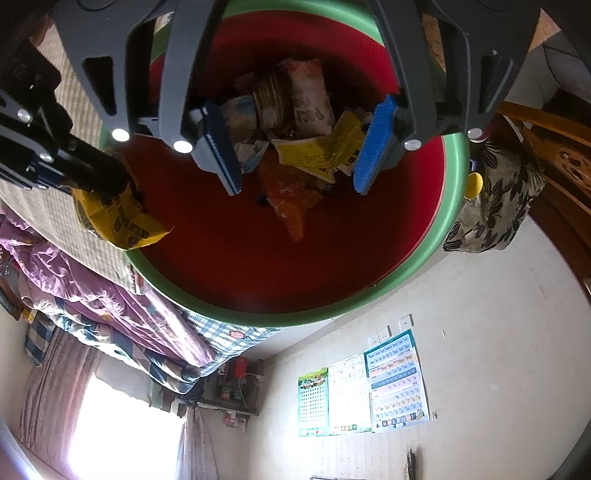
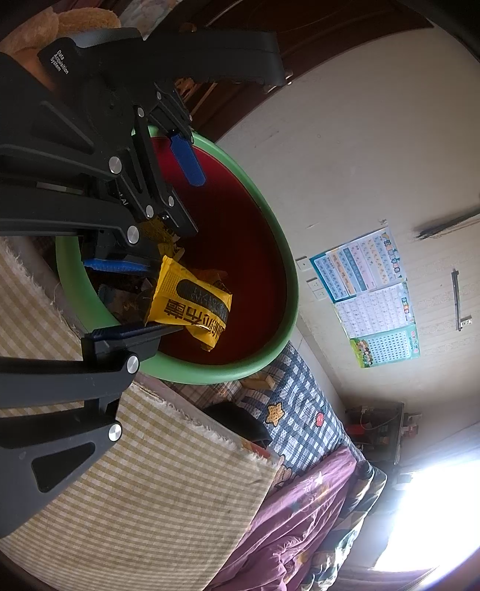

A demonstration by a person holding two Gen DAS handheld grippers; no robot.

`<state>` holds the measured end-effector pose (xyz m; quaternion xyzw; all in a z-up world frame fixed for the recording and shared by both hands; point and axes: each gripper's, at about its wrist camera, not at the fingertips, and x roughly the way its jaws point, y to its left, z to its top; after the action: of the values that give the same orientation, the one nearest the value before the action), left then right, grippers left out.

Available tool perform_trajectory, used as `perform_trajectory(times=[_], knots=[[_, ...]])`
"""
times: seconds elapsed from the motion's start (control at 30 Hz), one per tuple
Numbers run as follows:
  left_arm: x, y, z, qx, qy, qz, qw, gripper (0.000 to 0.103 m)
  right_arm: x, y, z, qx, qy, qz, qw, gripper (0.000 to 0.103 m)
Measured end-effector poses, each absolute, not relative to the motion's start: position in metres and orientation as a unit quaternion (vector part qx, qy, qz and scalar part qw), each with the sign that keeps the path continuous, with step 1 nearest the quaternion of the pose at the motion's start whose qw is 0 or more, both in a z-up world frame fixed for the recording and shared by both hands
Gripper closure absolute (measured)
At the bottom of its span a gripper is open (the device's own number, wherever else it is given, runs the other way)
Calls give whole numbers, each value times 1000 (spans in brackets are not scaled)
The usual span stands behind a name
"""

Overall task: Collect trash
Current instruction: 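Open right tool dropping yellow packet into bin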

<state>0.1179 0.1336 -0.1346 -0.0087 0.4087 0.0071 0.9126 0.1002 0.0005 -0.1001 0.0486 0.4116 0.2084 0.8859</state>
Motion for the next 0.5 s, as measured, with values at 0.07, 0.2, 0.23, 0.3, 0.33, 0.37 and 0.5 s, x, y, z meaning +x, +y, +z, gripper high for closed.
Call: perform_trajectory(times=[0.07,0.2,0.23,0.3,0.33,0.37,0.5], knots=[[118,134,-134,-13,408,9,913,36,100,0,-100,51,410,208,886,79],[117,136,-134,-15,406,12,914,36,99,0,-101,51,411,208,886,79],[117,137,-135,-15,406,12,914,36,99,0,-101,51,411,208,886,79],[117,137,-135,-14,406,12,914,36,99,0,-101,50,411,208,886,79],[117,137,-135,-14,406,12,914,36,99,0,-101,50,411,208,886,79],[117,138,-135,-14,406,12,914,36,99,0,-101,50,411,208,886,79],[116,140,-134,-16,401,13,916,36,100,3,-103,42,414,206,886,79]])
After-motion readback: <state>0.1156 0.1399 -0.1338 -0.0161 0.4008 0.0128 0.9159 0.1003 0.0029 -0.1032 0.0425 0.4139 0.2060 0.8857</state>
